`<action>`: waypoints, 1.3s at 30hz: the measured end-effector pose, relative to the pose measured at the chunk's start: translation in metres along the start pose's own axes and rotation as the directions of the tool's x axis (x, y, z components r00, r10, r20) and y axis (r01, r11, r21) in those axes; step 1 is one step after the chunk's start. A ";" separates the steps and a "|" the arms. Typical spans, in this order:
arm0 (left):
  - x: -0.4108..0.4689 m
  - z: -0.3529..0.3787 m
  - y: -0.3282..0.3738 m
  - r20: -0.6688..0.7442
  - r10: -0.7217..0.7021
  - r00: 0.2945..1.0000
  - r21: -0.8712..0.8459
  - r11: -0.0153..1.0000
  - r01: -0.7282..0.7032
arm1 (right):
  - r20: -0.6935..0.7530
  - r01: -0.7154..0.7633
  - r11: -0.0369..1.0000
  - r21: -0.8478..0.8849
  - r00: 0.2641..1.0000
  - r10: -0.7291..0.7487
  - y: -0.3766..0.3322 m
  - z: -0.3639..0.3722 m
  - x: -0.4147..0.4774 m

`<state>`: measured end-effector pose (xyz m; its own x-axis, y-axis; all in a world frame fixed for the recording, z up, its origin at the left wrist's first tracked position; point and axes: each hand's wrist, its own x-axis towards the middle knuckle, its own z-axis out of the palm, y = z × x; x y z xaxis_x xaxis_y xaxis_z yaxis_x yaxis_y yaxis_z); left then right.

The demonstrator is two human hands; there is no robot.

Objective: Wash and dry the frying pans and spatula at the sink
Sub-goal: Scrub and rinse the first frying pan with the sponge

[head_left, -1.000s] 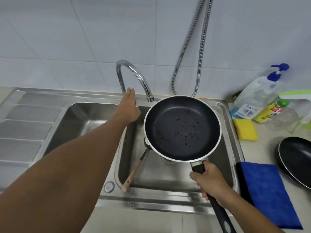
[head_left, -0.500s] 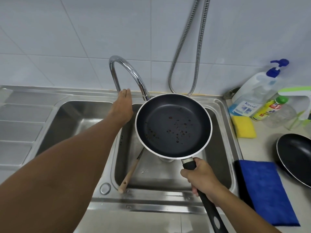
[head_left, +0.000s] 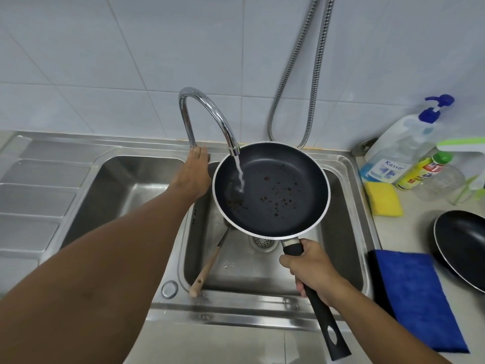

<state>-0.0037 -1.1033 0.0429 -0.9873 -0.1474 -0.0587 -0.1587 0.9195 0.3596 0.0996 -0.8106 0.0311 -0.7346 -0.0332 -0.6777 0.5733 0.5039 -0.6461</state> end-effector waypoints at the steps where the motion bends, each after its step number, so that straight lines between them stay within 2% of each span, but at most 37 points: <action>1: -0.002 -0.001 0.001 0.003 -0.015 1.000 -0.024 1.000 0.015 | -0.001 0.000 1.000 0.002 1.000 0.000 0.000 0.000 0.000; 3: -0.008 0.001 0.002 -0.003 -0.070 0.998 -0.117 0.991 0.069 | -0.002 -0.003 1.000 0.007 1.000 0.003 -0.001 0.002 0.000; 5: -0.020 0.010 0.008 -0.047 -0.168 0.985 -0.330 0.933 0.144 | -0.003 -0.006 1.000 0.015 1.000 0.006 -0.001 0.003 -0.001; 7: -0.040 0.021 0.021 -0.041 -0.337 0.940 -0.536 0.802 0.265 | -0.005 -0.008 0.999 0.033 1.000 0.008 -0.001 0.006 -0.002; 10: -0.071 0.041 0.042 0.158 -0.518 0.841 -0.665 0.573 0.478 | -0.009 0.002 0.999 0.049 1.000 -0.001 -0.004 0.010 -0.006; 12: -0.087 0.052 0.051 0.322 -0.507 0.799 -0.716 0.422 0.556 | -0.004 0.010 0.998 0.064 1.000 -0.010 -0.006 0.011 -0.009; 14: -0.097 0.056 0.060 0.437 -0.445 0.782 -0.803 0.198 0.562 | -0.006 0.013 0.997 0.078 1.000 -0.012 -0.007 0.012 -0.012; 16: -0.105 0.049 0.074 0.499 -0.368 0.784 -0.847 -0.018 0.531 | -0.014 0.021 0.996 0.084 1.000 -0.019 -0.008 0.010 -0.014; 18: -0.108 0.046 0.082 0.520 -0.336 0.785 -0.852 -0.132 0.507 | -0.012 0.030 0.995 0.090 0.999 -0.029 -0.008 0.008 -0.016; 20: -0.108 0.045 0.083 0.506 -0.329 0.797 -0.861 -0.143 0.488 | 0.012 0.043 0.994 0.099 0.999 -0.045 -0.005 0.005 -0.017; 23: -0.101 0.042 0.084 0.475 -0.352 0.806 -0.875 -0.092 0.475 | 0.096 0.114 0.991 0.068 0.988 -0.120 -0.001 -0.007 -0.019; 25: -0.097 0.041 0.085 0.449 -0.383 0.807 -0.884 -0.057 0.465 | 0.253 0.161 0.987 0.009 0.955 -0.158 -0.001 -0.028 -0.019; 27: -0.095 0.041 0.085 0.429 -0.422 0.799 -0.888 -0.034 0.459 | 0.439 0.135 0.991 -0.010 0.891 -0.117 0.001 -0.059 -0.011; 28: -0.095 0.042 0.084 0.419 -0.440 0.794 -0.889 -0.023 0.457 | 0.464 0.119 0.993 -0.014 0.880 -0.099 0.002 -0.076 -0.004; 29: -0.095 0.043 0.085 0.408 -0.458 0.790 -0.890 -0.005 0.457 | 0.431 0.117 0.993 -0.011 0.897 -0.100 0.004 -0.092 0.007; 30: -0.096 0.043 0.086 0.401 -0.471 0.786 -0.889 0.007 0.458 | 0.334 0.136 0.991 -0.013 0.934 -0.124 0.006 -0.106 0.021; 31: -0.096 0.043 0.087 0.394 -0.486 0.780 -0.888 0.018 0.460 | 0.173 0.174 0.984 -0.042 0.971 -0.164 0.008 -0.119 0.039; 32: -0.095 0.045 0.086 0.390 -0.496 0.776 -0.887 0.026 0.462 | -0.024 0.210 0.972 -0.106 0.977 -0.214 0.009 -0.130 0.053; 34: -0.093 0.049 0.086 0.394 -0.508 0.766 -0.879 0.035 0.475 | -0.372 0.245 0.935 -0.255 0.868 -0.329 0.012 -0.152 0.081; 36: -0.093 0.051 0.085 0.407 -0.514 0.755 -0.870 0.033 0.492 | -0.484 0.255 0.898 -0.358 0.772 -0.412 0.015 -0.173 0.103; 39: -0.090 0.054 0.084 0.417 -0.513 0.750 -0.865 0.029 0.501 | -0.468 0.052 0.823 -0.566 0.801 -0.373 0.029 -0.195 0.132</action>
<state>0.0722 -0.9929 0.0280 -0.6591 -0.4299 -0.6171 -0.5004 -0.3619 0.7865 -0.0516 -0.6321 -0.0081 -0.9721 0.1896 -0.1380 0.2280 0.9014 -0.3680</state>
